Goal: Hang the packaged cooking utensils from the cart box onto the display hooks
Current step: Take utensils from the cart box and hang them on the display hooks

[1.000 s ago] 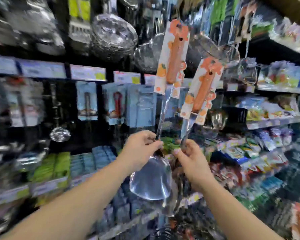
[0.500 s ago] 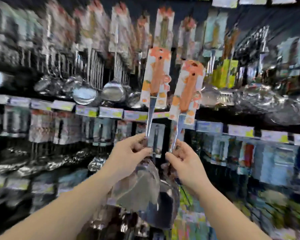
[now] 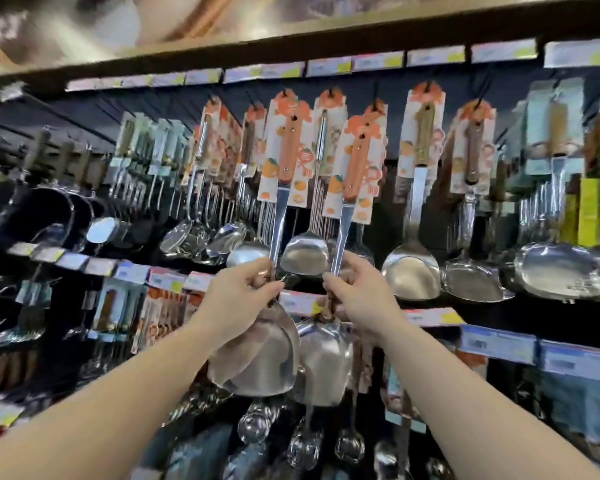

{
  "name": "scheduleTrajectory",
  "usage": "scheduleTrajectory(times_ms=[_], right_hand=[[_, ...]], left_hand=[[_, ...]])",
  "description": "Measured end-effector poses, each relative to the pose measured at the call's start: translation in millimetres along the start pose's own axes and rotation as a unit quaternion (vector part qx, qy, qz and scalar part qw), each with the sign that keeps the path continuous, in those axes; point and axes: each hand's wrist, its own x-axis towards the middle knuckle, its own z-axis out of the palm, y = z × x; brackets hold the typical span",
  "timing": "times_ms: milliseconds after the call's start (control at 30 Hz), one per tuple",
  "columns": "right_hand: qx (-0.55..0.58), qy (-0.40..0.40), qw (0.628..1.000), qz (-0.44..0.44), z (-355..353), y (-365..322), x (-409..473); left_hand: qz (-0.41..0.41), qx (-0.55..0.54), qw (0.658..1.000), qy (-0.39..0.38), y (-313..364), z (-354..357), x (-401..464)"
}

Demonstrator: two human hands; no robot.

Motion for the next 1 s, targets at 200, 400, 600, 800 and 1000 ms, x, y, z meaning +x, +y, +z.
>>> scheduleTrajectory(times_ms=[200, 400, 600, 800, 1000], right_hand=[[-0.005, 0.034, 0.999, -0.030, -10.4, -0.8, 64.8], [-0.038, 0.083, 0.995, -0.033, -20.6, -10.9, 122.6], [-0.033, 0.115, 0.993, -0.014, -25.5, -12.4, 164.6], [-0.027, 0.119, 0.992, -0.012, -33.9, -9.3, 179.0], [-0.053, 0.105, 0.993, -0.016, -47.3, -4.5, 180.8]], left_hand=[[0.034, -0.040, 0.998, -0.017, -19.5, 23.6, 62.7], [0.064, -0.074, 0.994, -0.040, -42.3, 41.8, 121.2], [0.100, -0.108, 0.988, -0.040, -58.5, 48.6, 158.9], [0.090, -0.127, 0.988, -0.024, -64.7, 56.2, 169.1], [0.080, -0.128, 0.988, -0.010, -63.3, 63.4, 168.7]])
